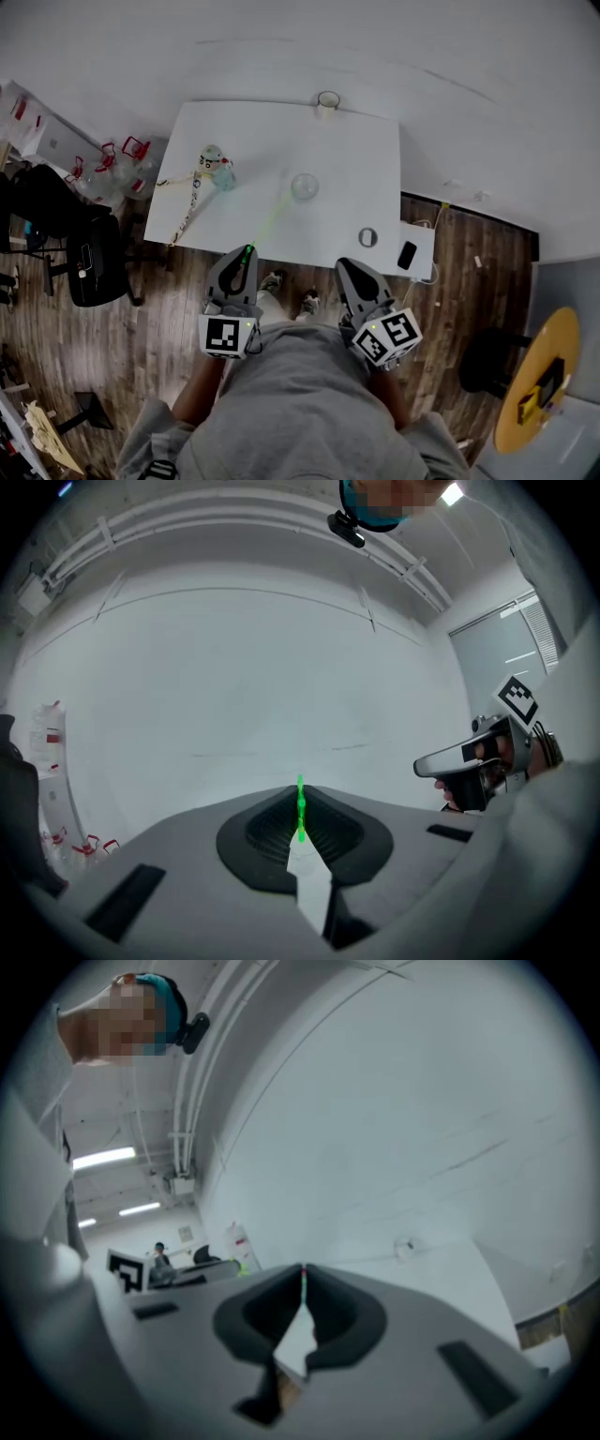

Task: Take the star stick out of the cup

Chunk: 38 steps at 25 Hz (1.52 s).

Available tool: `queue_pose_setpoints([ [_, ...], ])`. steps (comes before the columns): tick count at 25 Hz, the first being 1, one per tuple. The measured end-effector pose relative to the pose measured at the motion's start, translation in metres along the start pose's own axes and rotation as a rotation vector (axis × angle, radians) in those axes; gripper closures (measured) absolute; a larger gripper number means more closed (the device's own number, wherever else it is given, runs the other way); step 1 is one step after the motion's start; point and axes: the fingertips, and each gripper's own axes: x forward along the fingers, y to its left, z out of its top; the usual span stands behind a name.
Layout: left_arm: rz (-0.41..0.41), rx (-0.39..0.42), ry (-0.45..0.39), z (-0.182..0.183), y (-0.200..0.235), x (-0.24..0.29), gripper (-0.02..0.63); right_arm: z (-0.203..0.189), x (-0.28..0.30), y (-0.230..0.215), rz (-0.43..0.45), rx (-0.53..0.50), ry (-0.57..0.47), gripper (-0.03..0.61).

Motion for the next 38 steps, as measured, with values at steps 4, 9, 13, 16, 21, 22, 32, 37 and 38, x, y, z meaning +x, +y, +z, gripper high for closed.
queue_pose_setpoints([
  [4,0.023,-0.044,-0.004,0.007,-0.003,-0.017,0.571,0.001,0.0,0.003,0.033,-0.012,-0.001,0.541],
  [9,0.022,-0.041,-0.05,0.018,-0.004,-0.037,0.571,0.006,-0.002,0.006,0.06,-0.028,-0.005,0.541],
  [13,0.045,-0.068,-0.083,0.025,-0.004,-0.05,0.571,0.012,-0.003,0.007,0.08,-0.044,-0.012,0.541],
  [16,0.064,-0.073,-0.09,0.027,-0.005,-0.056,0.571,0.02,-0.005,0.012,0.099,-0.063,-0.017,0.541],
  [21,0.086,-0.079,-0.113,0.033,-0.007,-0.063,0.57,0.042,-0.008,0.018,0.123,-0.094,-0.044,0.541],
  [22,0.088,-0.082,-0.118,0.034,-0.007,-0.064,0.57,0.046,-0.009,0.017,0.122,-0.088,-0.049,0.541],
  [32,0.05,-0.064,-0.151,0.043,-0.024,-0.046,0.569,0.057,-0.016,-0.002,0.086,-0.15,-0.046,0.543],
  [37,0.043,-0.083,-0.131,0.035,-0.031,-0.038,0.571,0.05,-0.021,-0.029,0.019,-0.11,-0.023,0.543],
  [38,0.042,-0.084,-0.127,0.033,-0.031,-0.037,0.571,0.049,-0.021,-0.035,-0.002,-0.103,-0.014,0.543],
])
